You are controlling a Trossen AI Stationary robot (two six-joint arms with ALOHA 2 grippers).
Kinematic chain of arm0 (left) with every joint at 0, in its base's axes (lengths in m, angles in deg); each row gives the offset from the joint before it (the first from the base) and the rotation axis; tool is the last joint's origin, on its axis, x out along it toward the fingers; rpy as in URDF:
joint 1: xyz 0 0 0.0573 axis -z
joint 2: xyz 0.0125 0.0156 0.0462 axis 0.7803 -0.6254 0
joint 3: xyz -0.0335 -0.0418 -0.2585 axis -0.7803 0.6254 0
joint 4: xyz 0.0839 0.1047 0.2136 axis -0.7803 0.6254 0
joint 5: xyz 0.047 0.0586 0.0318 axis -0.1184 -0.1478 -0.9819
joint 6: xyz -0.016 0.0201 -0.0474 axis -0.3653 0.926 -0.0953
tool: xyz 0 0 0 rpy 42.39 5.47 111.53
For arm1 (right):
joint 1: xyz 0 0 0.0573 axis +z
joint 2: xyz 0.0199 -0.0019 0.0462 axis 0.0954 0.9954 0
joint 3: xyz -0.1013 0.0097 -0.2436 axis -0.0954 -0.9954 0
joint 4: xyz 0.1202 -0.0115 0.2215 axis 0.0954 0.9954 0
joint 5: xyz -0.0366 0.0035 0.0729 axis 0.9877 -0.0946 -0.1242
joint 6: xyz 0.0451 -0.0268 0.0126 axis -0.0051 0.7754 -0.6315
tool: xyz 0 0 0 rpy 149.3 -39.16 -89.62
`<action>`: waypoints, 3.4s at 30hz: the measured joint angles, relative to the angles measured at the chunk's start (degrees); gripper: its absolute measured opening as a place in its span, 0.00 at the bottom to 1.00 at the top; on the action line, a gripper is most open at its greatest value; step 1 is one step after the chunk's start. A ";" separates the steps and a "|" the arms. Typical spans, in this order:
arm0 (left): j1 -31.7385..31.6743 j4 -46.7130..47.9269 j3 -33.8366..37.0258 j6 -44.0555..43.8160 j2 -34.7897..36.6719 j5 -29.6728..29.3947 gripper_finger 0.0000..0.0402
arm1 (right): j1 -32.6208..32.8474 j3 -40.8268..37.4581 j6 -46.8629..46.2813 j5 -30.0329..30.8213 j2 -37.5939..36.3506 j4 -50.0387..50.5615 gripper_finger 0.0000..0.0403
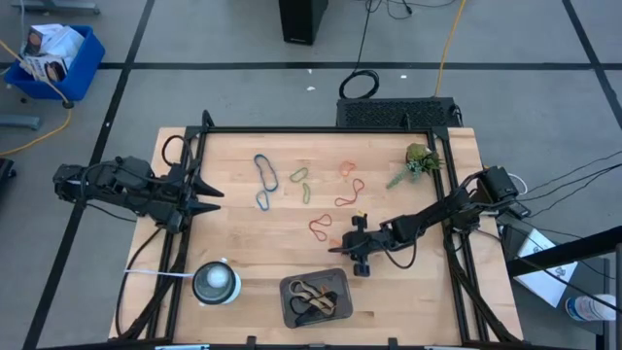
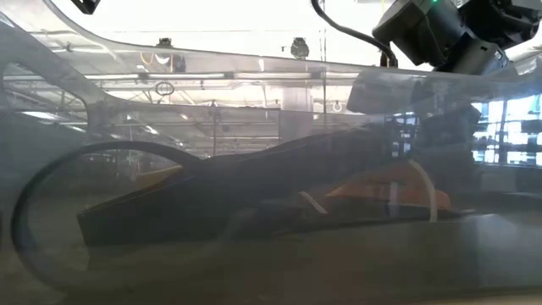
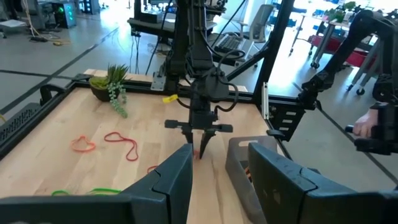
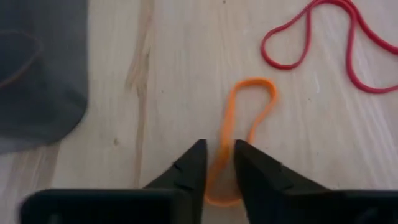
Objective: Pick and place rubber bands into bin
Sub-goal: Put the bottom orange rubber band into the bin, then put the bottom red rubber band into the bin
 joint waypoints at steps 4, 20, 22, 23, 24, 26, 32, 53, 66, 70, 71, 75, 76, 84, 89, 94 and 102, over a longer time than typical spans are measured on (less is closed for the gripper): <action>0.00 -0.02 0.00 0.00 0.01 -0.01 0.40 | 0.00 -0.04 -2.25 0.56 -0.06 0.09 0.03; 0.00 -0.06 0.00 -0.02 0.02 -0.02 0.40 | -0.33 -0.38 -8.31 11.18 -18.00 2.09 0.00; 0.00 -0.13 0.00 -0.04 0.00 -0.02 0.40 | -0.44 -0.25 -8.31 12.68 -22.34 1.05 0.00; 0.00 -0.13 0.00 -0.04 0.00 -0.02 0.40 | -0.42 -0.17 -8.28 12.82 -24.36 0.82 0.00; 0.00 -0.13 0.00 -0.04 0.02 -0.02 0.40 | -0.41 0.19 -8.25 12.85 -26.12 0.98 0.00; 0.00 -0.16 0.00 -0.04 0.02 -0.04 0.40 | -0.33 2.05 -6.60 13.01 -28.76 1.88 0.00; 0.02 -0.24 0.00 -0.11 0.01 -0.02 0.40 | 2.52 15.60 3.07 14.31 -28.16 11.20 0.00; 0.00 -2.84 0.00 -0.11 0.02 -0.04 0.40 | 17.23 32.79 -1.82 13.79 1.89 21.20 0.00; 0.00 -2.82 0.00 -0.07 0.00 -0.04 0.40 | 18.08 32.79 -6.53 7.77 10.32 19.83 0.03; 0.00 -2.80 0.00 -0.11 0.02 -0.04 0.40 | 18.10 32.86 -6.69 7.75 9.93 19.72 0.08; 0.00 -2.81 0.00 -0.11 0.02 -0.04 0.40 | 18.08 32.86 -6.66 7.77 9.78 19.68 0.10; 0.02 -2.80 0.00 -0.11 0.01 -0.04 0.40 | 17.71 32.86 -6.59 7.79 9.55 19.72 0.21; 0.02 -2.80 0.00 -0.11 0.00 -0.04 0.40 | 17.66 32.86 -6.55 7.77 9.52 19.83 0.24; 0.02 -2.75 0.00 -0.11 0.01 -0.07 0.40 | 16.61 32.86 -1.63 7.59 2.71 21.29 0.37; 0.02 -2.75 0.00 -1.04 0.00 -0.04 0.40 | 13.95 32.86 1.92 7.72 -3.90 22.95 0.38; 0.02 -2.77 0.00 -1.77 0.00 -0.04 0.40 | 8.81 32.84 2.37 7.55 -9.56 27.39 0.38; 0.00 -3.01 0.00 -3.67 0.02 -0.02 0.40 | -0.97 32.84 5.98 0.60 -11.95 29.01 0.38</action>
